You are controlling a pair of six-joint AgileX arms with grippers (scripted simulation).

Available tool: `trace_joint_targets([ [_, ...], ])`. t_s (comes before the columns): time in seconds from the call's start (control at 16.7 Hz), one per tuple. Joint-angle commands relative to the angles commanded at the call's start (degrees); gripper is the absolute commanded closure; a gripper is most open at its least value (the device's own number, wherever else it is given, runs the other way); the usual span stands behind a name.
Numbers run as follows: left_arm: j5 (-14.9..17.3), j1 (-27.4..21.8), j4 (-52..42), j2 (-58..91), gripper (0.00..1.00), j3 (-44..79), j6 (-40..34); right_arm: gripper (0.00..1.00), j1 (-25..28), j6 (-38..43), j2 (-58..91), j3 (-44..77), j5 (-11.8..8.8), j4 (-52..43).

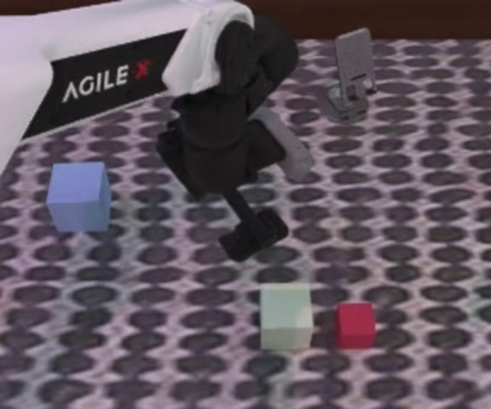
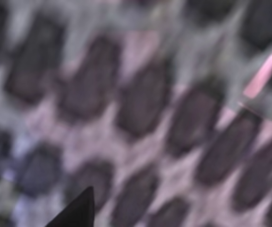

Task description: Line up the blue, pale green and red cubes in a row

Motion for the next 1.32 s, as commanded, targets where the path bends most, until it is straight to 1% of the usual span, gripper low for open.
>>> trace_joint_targets([
  [0.36, -0.27, 18.14, -1.95, 3.31, 0.00, 3.86, -24.78, 0.00, 0.00, 0.00, 0.00, 0.00, 0.00, 0.00],
  [0.48, -0.34, 23.12, -2.16, 3.80, 0.00, 4.92, -30.67, 0.00, 0.00, 0.00, 0.00, 0.00, 0.00, 0.00],
  [0.6, -0.35, 26.38, -2.18, 3.98, 0.00, 5.67, -34.12, 0.00, 0.00, 0.00, 0.00, 0.00, 0.00, 0.00],
  [0.72, -0.35, 27.37, -2.17, 4.02, 0.00, 5.92, -35.12, 0.00, 0.00, 0.00, 0.00, 0.00, 0.00, 0.00],
  [1.02, -0.35, 27.29, -1.20, 4.12, 0.00, 4.92, -35.09, 0.00, 0.00, 0.00, 0.00, 0.00, 0.00, 0.00],
  [1.14, -0.33, 27.39, 2.09, 5.22, 0.00, 2.65, -35.11, 0.00, 0.00, 0.00, 0.00, 0.00, 0.00, 0.00],
  [1.32, -0.31, 27.42, 9.88, 7.72, 0.00, -1.88, -35.01, 0.00, 0.00, 0.00, 0.00, 0.00, 0.00, 0.00],
])
